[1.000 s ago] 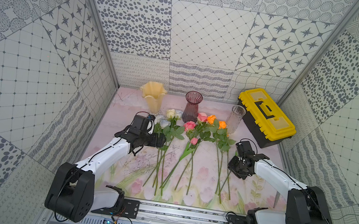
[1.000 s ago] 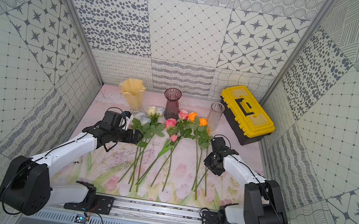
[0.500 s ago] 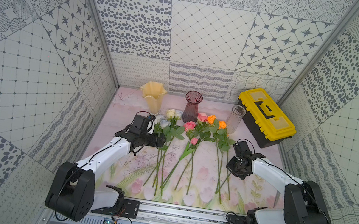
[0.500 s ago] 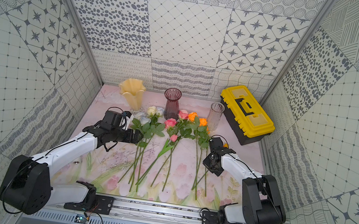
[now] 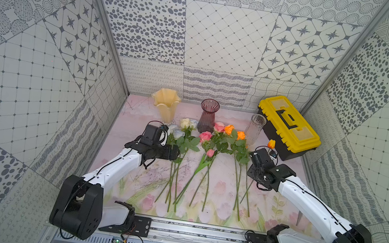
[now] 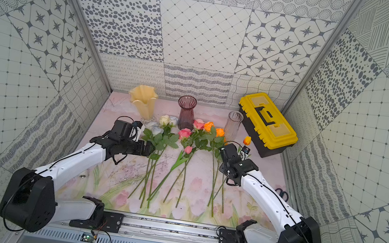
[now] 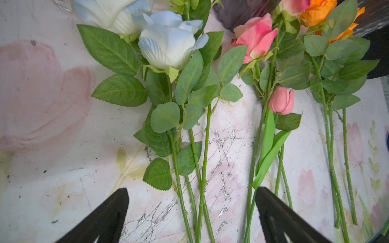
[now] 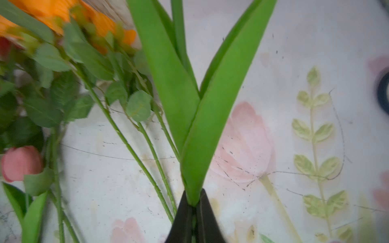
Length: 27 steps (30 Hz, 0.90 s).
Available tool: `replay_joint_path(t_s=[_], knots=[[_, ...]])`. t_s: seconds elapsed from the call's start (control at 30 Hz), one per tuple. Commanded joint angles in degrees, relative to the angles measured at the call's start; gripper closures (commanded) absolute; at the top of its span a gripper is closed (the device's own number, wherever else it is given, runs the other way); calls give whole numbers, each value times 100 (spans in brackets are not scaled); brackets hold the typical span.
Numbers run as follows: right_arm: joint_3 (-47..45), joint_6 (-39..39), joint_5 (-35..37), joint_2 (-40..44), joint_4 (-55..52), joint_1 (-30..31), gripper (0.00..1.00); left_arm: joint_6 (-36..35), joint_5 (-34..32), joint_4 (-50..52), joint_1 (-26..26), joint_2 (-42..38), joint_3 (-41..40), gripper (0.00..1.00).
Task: Arrange the flowers in different vases according to their variety
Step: Pick up the flower at the center of the board, then insert the flower into the vase.
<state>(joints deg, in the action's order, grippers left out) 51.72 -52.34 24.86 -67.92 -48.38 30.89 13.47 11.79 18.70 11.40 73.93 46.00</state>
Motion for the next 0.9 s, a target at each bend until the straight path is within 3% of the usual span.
replay_joint_path(t_s=[0.0, 0.2, 0.47, 0.87], knots=[[692, 505, 1147, 47, -258, 203, 100, 41, 109, 48, 9, 29, 68, 1], [1856, 2405, 2177, -322, 872, 128, 100, 49, 349, 64, 12, -10, 50, 1], [2873, 4616, 2167, -1308, 3394, -678, 100, 41, 827, 10, 115, -156, -17, 1], [4321, 5117, 1747, -2831, 4719, -1323, 100, 111, 1023, -117, 191, -327, -176, 1]])
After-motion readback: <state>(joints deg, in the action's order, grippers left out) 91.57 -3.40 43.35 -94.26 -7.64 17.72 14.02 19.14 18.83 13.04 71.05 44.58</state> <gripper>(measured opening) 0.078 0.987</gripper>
